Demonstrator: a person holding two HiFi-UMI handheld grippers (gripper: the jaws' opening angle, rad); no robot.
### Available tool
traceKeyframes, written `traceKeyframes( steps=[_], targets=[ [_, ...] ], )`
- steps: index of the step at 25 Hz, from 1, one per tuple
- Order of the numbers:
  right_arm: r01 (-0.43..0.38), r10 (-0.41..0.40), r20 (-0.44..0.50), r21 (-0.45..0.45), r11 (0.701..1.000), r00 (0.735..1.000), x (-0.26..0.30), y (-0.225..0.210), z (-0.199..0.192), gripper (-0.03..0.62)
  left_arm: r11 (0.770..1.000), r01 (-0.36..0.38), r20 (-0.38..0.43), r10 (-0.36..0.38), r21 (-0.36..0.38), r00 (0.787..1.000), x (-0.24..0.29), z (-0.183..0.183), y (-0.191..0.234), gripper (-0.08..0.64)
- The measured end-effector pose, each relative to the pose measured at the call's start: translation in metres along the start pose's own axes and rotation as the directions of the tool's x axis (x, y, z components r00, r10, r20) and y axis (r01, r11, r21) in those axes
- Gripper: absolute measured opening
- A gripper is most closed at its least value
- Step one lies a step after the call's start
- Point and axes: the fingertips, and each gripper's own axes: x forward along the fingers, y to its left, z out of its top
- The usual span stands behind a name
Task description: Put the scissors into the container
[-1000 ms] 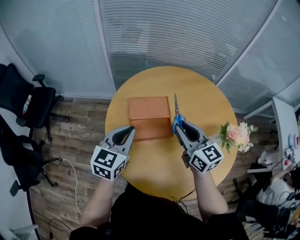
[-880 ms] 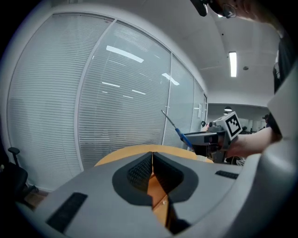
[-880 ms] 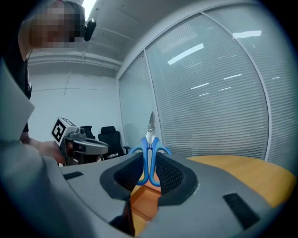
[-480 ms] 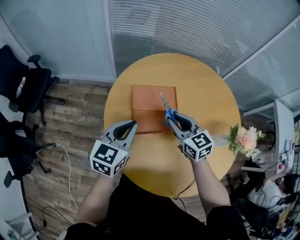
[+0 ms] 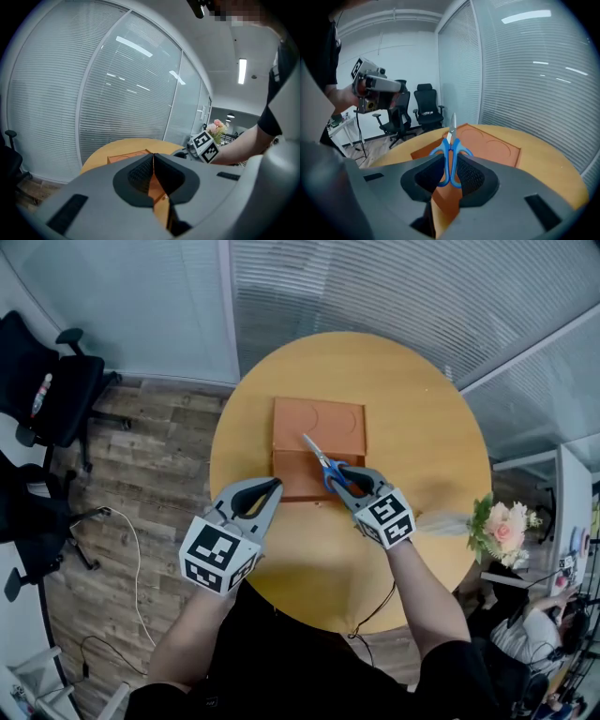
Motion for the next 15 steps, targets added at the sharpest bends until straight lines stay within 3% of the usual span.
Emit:
traceKeyframes(
  steps=[8, 15],
  targets=[
    [-0.067, 0.039, -0.180, -0.151, 0.986, 0.983, 0.037, 0.008, -0.037, 0.100, 1.000, -0.005, -0.011, 0.004, -0.015, 1.000, -0.004, -0.012, 0.007, 0.015],
    [-0.112, 0.053, -0.322, -0.169, 0.979, 0.945, 0.051, 0.002, -0.064, 0.100, 1.000, -0.025, 0.004, 0.025, -0.020, 1.000, -0.015, -0.007, 0.008, 0.015]
  ],
)
